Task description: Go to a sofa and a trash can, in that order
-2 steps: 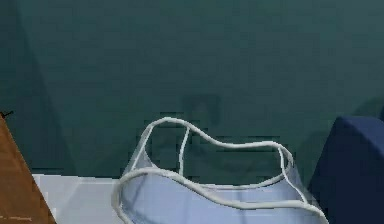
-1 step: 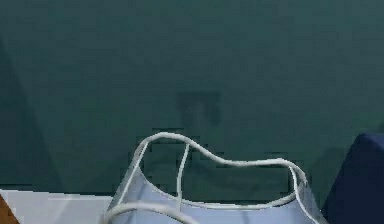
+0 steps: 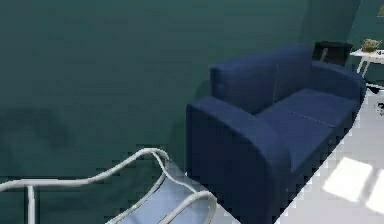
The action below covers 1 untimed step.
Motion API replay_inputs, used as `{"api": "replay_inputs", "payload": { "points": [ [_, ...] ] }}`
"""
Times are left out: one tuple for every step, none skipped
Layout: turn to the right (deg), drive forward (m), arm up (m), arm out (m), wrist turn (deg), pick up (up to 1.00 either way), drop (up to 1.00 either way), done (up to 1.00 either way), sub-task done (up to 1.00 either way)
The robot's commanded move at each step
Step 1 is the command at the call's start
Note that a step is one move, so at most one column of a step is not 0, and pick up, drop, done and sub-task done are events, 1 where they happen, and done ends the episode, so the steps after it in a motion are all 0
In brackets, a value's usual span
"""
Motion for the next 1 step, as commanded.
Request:
{"api": "replay_inputs", "payload": {
  "points": [
    [42.0,0.0,0.0,0.0,0.0,0.0,0.0,0.0,0.0]
  ]
}}
